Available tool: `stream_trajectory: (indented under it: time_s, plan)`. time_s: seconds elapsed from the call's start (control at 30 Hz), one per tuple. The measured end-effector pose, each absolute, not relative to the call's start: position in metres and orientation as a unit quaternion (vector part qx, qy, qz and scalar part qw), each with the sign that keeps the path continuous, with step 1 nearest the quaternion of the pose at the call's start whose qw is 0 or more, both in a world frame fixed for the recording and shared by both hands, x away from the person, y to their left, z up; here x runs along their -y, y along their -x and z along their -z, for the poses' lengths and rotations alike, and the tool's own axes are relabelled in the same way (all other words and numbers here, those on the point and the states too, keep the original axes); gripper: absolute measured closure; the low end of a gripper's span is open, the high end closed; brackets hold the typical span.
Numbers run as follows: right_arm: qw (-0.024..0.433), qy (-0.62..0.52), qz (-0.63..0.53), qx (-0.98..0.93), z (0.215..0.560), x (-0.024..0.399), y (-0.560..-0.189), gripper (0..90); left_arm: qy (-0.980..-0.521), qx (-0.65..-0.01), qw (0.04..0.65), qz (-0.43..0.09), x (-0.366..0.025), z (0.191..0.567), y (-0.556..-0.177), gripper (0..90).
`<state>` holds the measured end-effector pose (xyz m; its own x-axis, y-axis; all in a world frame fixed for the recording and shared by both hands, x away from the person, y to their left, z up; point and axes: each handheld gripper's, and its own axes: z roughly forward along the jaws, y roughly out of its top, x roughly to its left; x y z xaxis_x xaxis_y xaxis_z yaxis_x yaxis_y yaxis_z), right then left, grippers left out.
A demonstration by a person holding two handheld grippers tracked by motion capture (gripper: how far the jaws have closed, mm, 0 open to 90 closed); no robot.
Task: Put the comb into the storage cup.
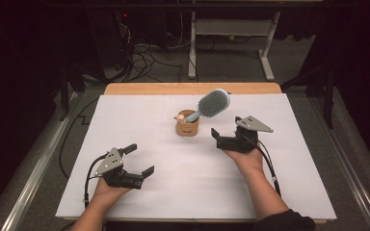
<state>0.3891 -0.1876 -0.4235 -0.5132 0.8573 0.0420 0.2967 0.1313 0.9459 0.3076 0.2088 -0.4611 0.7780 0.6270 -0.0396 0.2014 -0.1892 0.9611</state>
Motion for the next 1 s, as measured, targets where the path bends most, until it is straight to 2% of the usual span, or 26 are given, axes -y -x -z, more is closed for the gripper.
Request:
stream_trajectory:
  time_s: [0.47,0.83,1.0]
  plan:
    - [0.273,-0.401,-0.533,-0.693,0.449,0.225,-0.328,0.5,-0.747,-0.281,0.574,-0.182,-0.211,0.46,-0.308,0.5]
    - [0.306,-0.398,-0.541,-0.675,0.449,0.264,-0.282,0.5,-0.748,-0.285,0.571,-0.182,-0.213,0.461,-0.307,0.5]
    - [0.322,-0.399,-0.553,-0.657,0.446,0.275,-0.275,0.5,-0.75,-0.288,0.567,-0.181,-0.214,0.462,-0.305,0.5]
